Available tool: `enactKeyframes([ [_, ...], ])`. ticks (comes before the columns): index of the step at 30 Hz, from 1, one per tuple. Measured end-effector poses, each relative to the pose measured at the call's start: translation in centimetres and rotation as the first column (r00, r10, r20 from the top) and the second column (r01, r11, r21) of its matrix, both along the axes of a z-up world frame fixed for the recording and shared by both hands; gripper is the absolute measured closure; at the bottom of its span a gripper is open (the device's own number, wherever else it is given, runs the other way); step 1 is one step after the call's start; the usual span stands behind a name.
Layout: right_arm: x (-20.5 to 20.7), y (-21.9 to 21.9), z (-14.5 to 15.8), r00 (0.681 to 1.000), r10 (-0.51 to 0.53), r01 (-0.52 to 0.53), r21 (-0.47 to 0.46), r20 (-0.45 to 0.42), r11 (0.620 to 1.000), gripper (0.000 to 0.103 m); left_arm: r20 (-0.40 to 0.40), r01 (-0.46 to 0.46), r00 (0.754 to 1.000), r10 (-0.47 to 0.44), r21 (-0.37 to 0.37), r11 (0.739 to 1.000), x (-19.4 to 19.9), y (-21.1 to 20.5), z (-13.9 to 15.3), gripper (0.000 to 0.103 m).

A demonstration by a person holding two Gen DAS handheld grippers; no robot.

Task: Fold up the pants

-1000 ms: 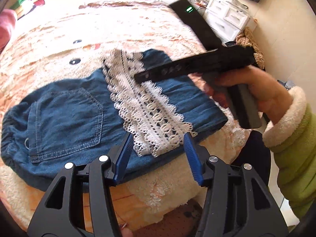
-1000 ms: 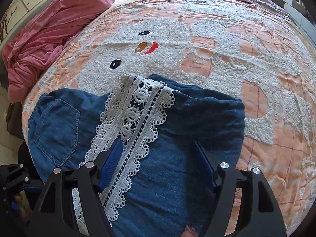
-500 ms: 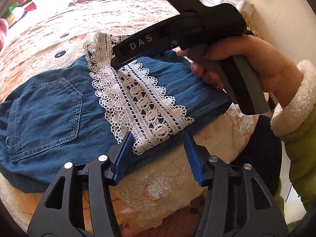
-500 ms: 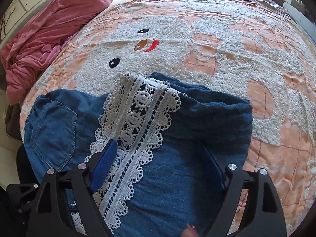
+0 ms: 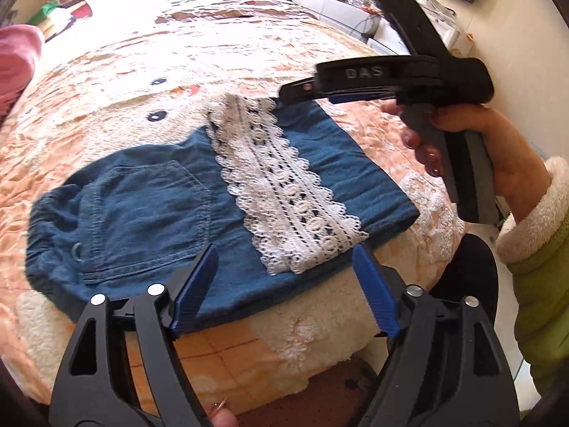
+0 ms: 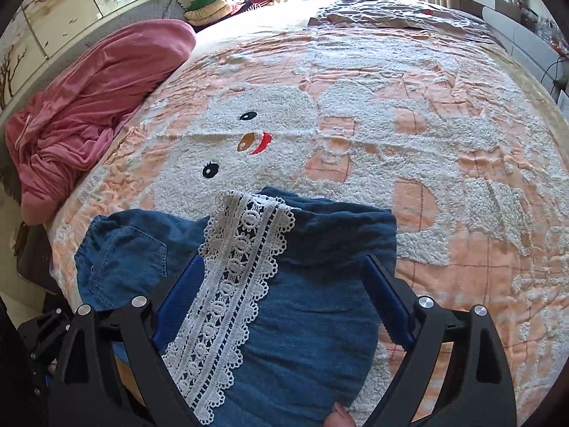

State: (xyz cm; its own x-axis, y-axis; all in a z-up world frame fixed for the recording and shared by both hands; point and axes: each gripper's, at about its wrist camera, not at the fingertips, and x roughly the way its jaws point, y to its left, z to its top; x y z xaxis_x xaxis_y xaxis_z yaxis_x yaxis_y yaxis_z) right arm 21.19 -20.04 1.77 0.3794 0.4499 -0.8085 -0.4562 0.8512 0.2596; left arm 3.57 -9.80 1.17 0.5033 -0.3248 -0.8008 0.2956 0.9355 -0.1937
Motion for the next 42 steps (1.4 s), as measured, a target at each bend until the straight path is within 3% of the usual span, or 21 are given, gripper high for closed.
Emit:
enactKeyframes([
  [7, -0.5, 2.1, 1.6, 0.999, 0.032, -0.033, 0.012, 0.044, 0.999, 0.009, 0.014, -0.087, 0.996, 0.087, 0.024, 0.996, -0.3, 3.0, 0.6, 0.010],
  [16, -1.2, 7.4, 2.2, 0.990, 0.123, -0.124, 0.011, 0.068, 0.992, 0.007, 0.015, -0.201, 0.980, 0.201, 0.037, 0.979, -1.3, 7.8, 0.8, 0.010],
  [29, -1.7, 17.1, 0.3, 0.956, 0.291, -0.288, -0.063, 0.040, 0.956, 0.007, -0.056, -0.380, 0.924, 0.379, -0.029, 0.924, -2.5, 15.6, -1.2, 0.010],
  [34, -1.7, 20.9, -0.7, 0.930, 0.368, -0.366, -0.087, 0.011, 0.926, 0.007, -0.103, -0.407, 0.911, 0.399, -0.072, 0.911, -2.4, 16.8, -2.3, 0.010],
  [42, -2.5, 26.7, -2.9, 0.839, 0.536, -0.543, -0.084, -0.091, 0.836, 0.008, -0.167, -0.434, 0.896, 0.411, -0.136, 0.891, -2.2, 17.6, -3.8, 0.010],
])
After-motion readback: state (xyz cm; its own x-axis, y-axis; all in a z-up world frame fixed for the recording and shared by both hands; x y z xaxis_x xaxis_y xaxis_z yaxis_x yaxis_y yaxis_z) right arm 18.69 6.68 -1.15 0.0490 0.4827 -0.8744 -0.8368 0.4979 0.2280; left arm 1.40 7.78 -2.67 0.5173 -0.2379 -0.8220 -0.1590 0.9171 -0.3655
